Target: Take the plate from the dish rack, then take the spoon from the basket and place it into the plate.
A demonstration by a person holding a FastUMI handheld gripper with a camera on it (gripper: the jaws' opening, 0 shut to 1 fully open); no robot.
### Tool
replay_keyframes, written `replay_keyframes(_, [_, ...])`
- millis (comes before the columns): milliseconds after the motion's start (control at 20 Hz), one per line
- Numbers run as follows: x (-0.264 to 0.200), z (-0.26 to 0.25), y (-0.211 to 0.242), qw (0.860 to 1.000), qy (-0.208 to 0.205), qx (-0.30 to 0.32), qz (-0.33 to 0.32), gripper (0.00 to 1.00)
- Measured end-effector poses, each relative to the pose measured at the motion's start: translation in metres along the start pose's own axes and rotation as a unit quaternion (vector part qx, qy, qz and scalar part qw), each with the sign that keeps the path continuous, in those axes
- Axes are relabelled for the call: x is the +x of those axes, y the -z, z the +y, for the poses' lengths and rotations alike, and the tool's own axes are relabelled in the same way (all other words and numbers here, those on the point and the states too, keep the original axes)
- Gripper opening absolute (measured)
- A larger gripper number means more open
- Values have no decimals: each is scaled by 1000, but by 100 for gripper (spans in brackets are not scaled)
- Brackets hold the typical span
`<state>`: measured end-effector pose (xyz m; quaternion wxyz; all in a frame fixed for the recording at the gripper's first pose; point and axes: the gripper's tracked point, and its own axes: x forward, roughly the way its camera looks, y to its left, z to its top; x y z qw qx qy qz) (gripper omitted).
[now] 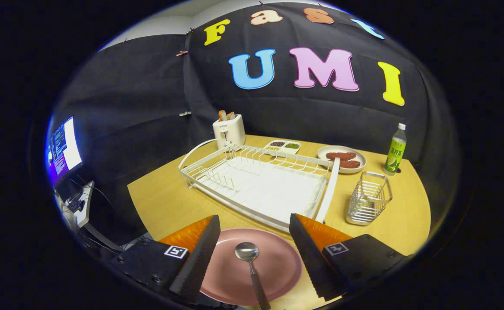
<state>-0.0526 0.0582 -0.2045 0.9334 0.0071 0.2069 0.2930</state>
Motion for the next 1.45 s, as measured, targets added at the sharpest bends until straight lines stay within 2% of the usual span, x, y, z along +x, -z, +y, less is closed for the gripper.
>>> replay_keyframes(300, [-46, -28, -77, 996, 60, 3, -64, 99])
replay_keyframes(550, [-94, -61, -135, 983, 126, 16, -131, 99])
replay_keyframes(700, [-118, -75, -140, 976, 159, 31, -147, 98])
replay_keyframes(900, [-157, -102, -143, 959, 223, 29, -170, 98])
replay_keyframes(1050, [-178, -116, -144, 949, 255, 39, -182, 98])
replay_keyframes(1450, [-181, -123, -153, 943, 271, 35, -189, 98])
